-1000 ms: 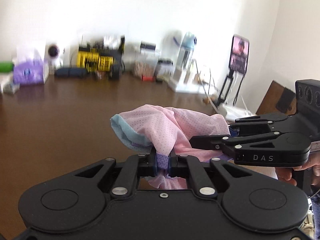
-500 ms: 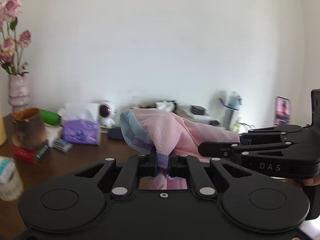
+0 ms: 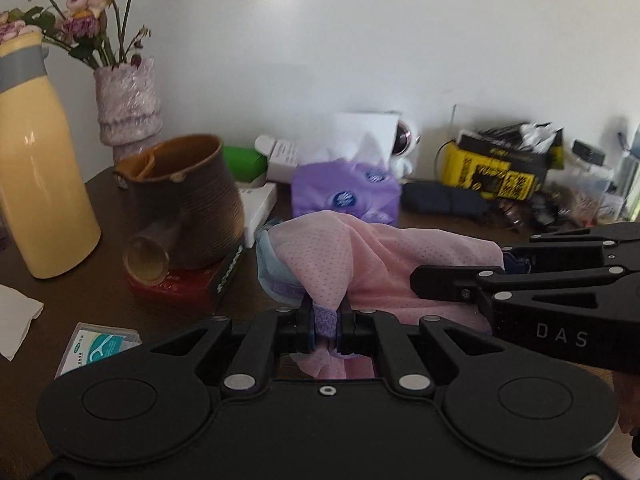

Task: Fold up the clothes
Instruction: 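Carry the bundle with both grippers toward the tissue box and set it down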

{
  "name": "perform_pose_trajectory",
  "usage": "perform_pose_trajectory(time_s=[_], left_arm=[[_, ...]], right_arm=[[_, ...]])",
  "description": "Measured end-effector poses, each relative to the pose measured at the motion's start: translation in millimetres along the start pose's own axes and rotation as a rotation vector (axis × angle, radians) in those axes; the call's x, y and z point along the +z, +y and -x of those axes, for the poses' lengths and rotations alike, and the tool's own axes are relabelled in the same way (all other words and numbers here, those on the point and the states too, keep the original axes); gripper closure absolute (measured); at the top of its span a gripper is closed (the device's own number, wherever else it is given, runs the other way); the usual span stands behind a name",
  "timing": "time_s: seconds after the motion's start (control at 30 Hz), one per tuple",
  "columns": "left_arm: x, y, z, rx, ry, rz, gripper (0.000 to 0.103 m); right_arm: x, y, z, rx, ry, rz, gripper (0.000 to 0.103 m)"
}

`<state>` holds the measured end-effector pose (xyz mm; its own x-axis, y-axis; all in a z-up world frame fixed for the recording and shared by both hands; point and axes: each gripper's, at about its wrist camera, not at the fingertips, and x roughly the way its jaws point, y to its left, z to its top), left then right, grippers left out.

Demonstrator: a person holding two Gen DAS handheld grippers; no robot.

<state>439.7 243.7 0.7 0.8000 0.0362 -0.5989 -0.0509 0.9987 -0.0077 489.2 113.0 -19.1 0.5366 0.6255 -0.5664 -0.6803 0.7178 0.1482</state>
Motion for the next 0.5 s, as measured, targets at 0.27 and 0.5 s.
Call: perform_pose_trajectory(time_s=[0.27,0.5], left_arm=[[-14,8,-30,0.196,0.095,-0.05,0.039],[7,-15,45,0.223,-0.056,-0.059,0.023]], right_arm=[[-28,-1,-43,-0.12,0.059,0.094,0.018],[-16,-16,18,-0.176,-0.013,0.128,0.018]])
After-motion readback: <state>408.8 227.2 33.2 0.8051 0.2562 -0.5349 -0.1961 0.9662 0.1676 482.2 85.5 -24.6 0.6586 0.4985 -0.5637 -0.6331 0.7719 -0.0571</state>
